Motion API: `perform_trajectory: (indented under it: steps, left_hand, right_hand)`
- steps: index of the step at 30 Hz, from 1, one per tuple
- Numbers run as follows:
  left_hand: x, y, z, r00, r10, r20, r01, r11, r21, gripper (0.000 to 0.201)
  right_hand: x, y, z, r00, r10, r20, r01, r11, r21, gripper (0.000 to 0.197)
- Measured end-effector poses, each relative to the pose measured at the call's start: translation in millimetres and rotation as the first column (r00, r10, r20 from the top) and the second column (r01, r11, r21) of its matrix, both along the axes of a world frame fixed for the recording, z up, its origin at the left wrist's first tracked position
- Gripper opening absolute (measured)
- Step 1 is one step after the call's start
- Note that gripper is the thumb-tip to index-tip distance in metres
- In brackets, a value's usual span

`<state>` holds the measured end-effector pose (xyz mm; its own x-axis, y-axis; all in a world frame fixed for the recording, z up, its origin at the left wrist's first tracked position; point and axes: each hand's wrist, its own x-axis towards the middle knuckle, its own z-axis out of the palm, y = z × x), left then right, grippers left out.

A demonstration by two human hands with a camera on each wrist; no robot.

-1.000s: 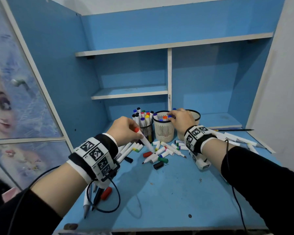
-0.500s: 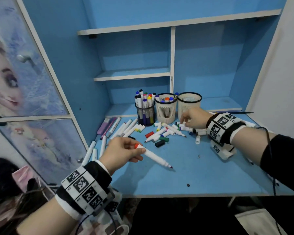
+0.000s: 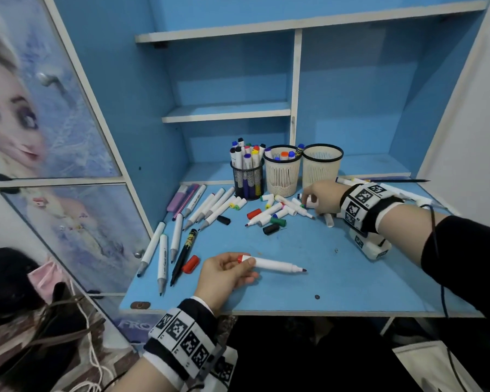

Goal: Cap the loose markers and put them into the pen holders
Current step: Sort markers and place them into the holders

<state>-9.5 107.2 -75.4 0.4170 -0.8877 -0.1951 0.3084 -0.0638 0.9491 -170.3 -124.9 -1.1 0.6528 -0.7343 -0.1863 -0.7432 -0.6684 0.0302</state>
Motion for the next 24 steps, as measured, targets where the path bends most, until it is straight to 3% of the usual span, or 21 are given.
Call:
perform_trajectory:
  steps: [7,14,20,24]
  left_hand:
    - [5.4,4.4,-7.6,1.000,0.020,-0.004,-0.020,0.996,-0.081,0.011]
    - [5.0,2.8,-9.5,0.999,0.041,-0.003,-0.041,0.994,-0.103,0.016]
    - [5.6,2.4,-8.8,1.000,0.023,-0.017,-0.025,0.994,-0.108,0.013]
    - [5.1,2.0,-8.2,1.000,0.026,-0.015,-0.028,0.994,-0.107,0.013]
  right_hand:
    - [40.2,17.4,-6.9,0.965,0.261,-0.009,-0.259,0.963,0.070,0.037]
    - [65.5,17.9,5.0,0.956,0.262,-0.131,-0.271,0.961,-0.059,0.027]
    - [92.1,26.0,11.4,0.919,0.373,-0.129,-0.369,0.928,0.049,0.063]
    - [106.5,27.7,7.2,0.916,0.352,-0.194,-0.340,0.936,0.094,0.079]
